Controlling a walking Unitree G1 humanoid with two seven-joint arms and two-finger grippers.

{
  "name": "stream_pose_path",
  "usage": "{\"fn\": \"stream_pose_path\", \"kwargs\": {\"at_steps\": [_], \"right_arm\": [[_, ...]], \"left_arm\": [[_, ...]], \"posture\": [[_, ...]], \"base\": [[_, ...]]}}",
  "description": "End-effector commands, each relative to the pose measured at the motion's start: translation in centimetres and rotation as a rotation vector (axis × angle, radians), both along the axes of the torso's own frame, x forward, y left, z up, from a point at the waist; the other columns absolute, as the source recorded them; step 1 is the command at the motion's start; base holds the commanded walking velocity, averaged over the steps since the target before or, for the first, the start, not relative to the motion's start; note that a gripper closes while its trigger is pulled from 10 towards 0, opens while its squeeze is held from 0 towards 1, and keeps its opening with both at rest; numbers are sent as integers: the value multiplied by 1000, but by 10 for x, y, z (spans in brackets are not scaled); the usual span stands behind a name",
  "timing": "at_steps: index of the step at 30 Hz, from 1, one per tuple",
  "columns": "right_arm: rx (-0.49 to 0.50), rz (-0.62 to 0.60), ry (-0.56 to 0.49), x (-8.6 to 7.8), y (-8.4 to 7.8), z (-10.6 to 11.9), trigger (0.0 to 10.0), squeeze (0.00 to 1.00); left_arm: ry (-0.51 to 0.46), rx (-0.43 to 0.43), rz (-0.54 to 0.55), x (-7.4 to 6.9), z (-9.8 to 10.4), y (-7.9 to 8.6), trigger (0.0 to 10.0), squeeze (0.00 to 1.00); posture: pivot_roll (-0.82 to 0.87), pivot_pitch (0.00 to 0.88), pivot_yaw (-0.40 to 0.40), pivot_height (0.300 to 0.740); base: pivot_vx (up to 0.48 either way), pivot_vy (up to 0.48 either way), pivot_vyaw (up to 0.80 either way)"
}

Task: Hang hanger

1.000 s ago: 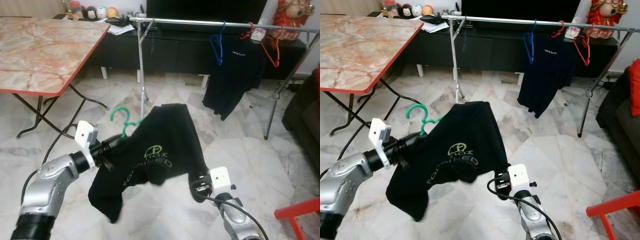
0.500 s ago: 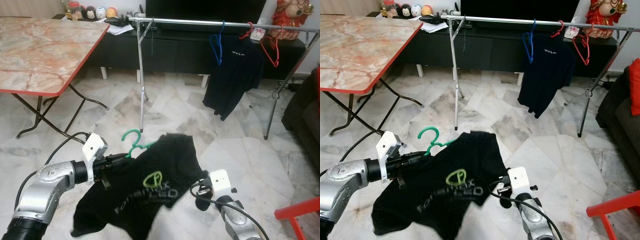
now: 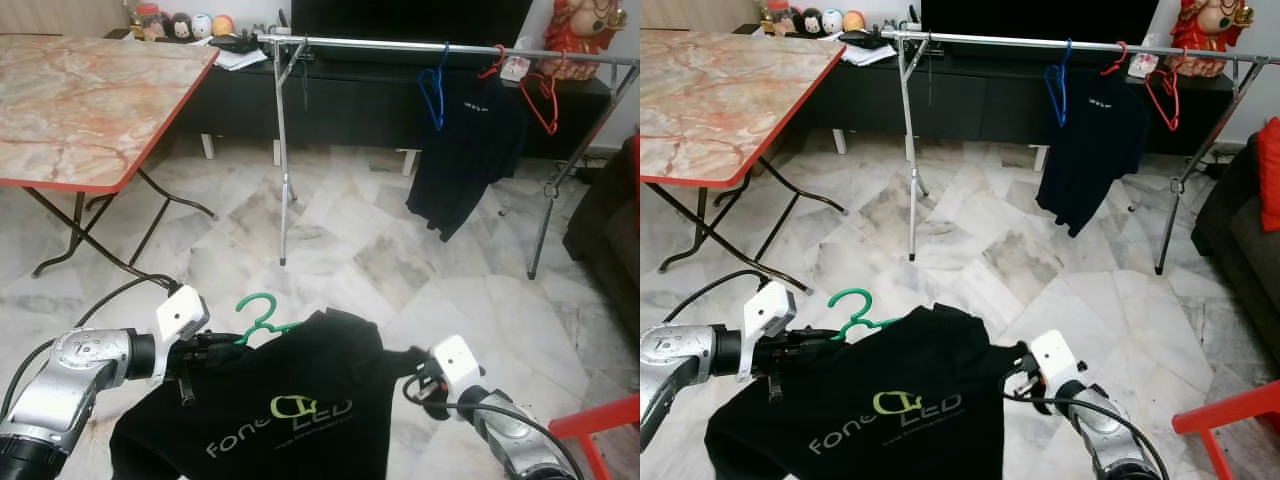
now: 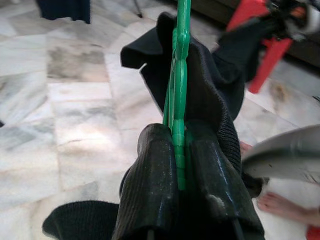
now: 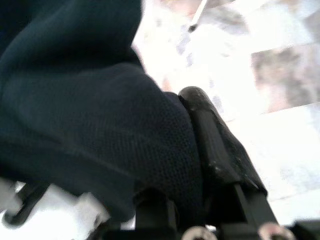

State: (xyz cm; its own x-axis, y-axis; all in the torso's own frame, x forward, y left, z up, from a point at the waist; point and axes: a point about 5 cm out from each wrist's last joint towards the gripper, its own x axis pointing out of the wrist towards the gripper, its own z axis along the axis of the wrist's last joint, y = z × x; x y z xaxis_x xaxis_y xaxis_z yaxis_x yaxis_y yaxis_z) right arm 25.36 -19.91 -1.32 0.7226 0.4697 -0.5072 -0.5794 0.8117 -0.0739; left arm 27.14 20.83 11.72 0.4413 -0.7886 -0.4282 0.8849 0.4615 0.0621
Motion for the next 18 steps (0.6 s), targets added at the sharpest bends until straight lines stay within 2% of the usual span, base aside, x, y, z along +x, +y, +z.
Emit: {"fn": "stream_pose_path", "kwargs": {"at_steps": [1, 2, 3, 9, 13, 16, 18], "right_arm": [[3, 29, 17, -3, -3, 0, 10000, 75], [16, 42, 22, -5, -2, -1, 10000, 580], [43, 55, 32, -7, 1, -2, 10000, 1000], [58, 93, 68, -14, 4, -7, 10000, 1000], [67, 120, 90, -17, 1, -7, 10000, 1000], [50, 117, 92, -17, -6, -5, 10000, 1000], [51, 115, 91, -17, -6, -5, 10000, 1000]], "left_arm": [[-62, -15, 29, 8, 9, 0, 10000, 0], [-74, -31, 43, 9, 10, -1, 10000, 0], [-82, -42, 59, 11, 10, -2, 10000, 0], [-93, -53, 94, 15, 10, 0, 10000, 0], [-89, -46, 75, 13, 10, 2, 10000, 0], [-120, -14, 144, 20, 8, 9, 10000, 0], [-120, -13, 153, 21, 7, 9, 10000, 0]], "posture": [[6, 26, -88, 740], [6, 26, -88, 740], [5, 27, -87, 740], [8, 29, -88, 740], [7, 30, -87, 740], [3, 31, -90, 740], [3, 31, -90, 740]], "base": [[0, 0, 0], [0, 0, 0], [0, 0, 0], [0, 0, 0], [0, 0, 0], [0, 0, 0], [0, 0, 0]]}}
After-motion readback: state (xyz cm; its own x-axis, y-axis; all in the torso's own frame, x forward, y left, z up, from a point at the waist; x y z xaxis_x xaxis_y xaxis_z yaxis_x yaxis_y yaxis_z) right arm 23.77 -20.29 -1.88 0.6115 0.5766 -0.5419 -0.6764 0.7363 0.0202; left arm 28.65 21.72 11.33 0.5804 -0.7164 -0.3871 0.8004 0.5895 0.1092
